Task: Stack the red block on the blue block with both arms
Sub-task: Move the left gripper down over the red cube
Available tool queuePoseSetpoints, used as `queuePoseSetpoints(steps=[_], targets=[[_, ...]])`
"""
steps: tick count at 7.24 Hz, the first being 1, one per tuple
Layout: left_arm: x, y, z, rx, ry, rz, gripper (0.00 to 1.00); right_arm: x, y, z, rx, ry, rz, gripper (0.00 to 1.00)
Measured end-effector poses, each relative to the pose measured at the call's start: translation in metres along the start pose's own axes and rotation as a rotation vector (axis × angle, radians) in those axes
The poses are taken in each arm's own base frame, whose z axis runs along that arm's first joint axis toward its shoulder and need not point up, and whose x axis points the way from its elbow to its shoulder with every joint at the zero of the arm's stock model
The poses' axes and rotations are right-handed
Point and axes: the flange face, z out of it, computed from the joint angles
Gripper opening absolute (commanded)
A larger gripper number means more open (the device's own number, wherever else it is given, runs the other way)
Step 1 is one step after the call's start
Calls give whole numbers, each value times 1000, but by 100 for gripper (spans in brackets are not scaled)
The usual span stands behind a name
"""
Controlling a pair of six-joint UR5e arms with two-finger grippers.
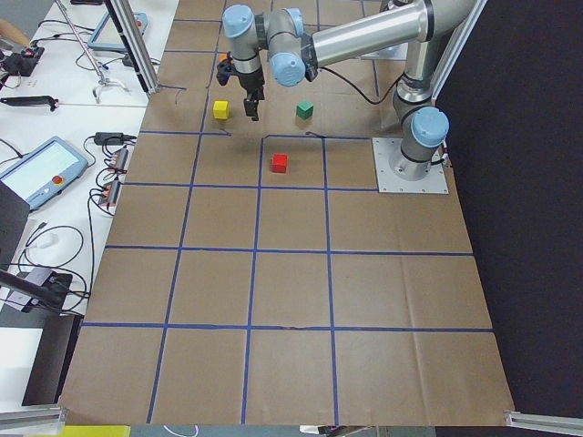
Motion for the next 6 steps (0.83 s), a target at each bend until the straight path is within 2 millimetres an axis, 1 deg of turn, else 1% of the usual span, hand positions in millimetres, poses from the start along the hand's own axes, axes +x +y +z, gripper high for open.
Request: queuePoseSetpoints(steps=[1, 2, 3, 5, 6], targets=[[-10, -3, 27, -15, 6, -10, 100, 0, 0, 0, 0, 0, 0, 100], [-24, -2, 49, -15, 8, -18, 100, 0, 0, 0, 0, 0, 0, 100], [-33, 5, 70, -17, 12, -33, 100, 0, 0, 0, -1, 0, -1, 100], [-35, 24, 104, -31, 16, -78, 100, 0, 0, 0, -1, 0, 0, 100], [-36, 29, 112, -31, -5, -73, 100, 1, 0, 0, -2, 0, 1, 100]])
